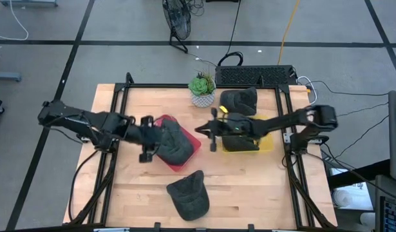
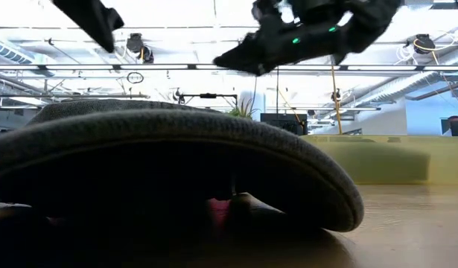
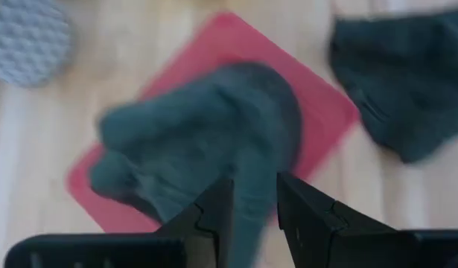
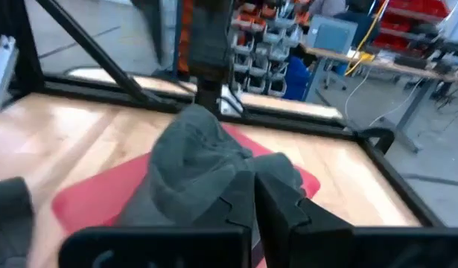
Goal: Pick & Place hat
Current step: Put the dark gray cap into the red bin
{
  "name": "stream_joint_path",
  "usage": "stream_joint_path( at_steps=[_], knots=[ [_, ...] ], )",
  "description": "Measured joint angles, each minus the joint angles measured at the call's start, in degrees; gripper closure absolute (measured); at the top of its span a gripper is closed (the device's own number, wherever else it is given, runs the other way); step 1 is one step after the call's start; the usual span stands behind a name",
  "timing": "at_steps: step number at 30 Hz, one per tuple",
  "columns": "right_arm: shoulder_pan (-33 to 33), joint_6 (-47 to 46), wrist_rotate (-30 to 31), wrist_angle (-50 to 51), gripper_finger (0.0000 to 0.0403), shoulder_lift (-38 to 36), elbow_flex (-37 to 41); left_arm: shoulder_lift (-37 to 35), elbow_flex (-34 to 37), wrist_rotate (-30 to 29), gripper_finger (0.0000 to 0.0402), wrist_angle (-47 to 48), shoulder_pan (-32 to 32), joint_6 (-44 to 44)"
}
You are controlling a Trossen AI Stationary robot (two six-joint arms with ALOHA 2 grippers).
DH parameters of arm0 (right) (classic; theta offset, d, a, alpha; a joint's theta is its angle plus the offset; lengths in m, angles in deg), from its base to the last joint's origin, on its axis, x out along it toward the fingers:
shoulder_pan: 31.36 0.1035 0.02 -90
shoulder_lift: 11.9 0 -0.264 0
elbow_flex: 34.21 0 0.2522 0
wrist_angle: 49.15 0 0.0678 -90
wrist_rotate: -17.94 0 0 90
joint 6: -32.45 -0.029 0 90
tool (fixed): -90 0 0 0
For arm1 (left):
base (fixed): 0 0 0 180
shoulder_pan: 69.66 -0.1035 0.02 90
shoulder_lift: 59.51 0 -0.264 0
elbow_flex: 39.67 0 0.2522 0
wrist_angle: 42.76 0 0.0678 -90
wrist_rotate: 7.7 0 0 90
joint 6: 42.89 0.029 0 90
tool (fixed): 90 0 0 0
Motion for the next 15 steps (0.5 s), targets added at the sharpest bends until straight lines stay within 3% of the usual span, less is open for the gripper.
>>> stream_joint_path(
  at_steps=[8, 15],
  knots=[
    [-4.04, 0.04, -1.01, 0.56, 0.0401, 12.29, -10.58, -0.09, 3.77, -0.11, 0.0293, 2.17, 8.54, -12.0],
    [-6.53, -1.6, -7.93, 0.96, 0.0402, 18.76, -16.3, -0.04, 12.48, 1.33, 0.0293, -3.79, 10.53, -17.29]
  ],
)
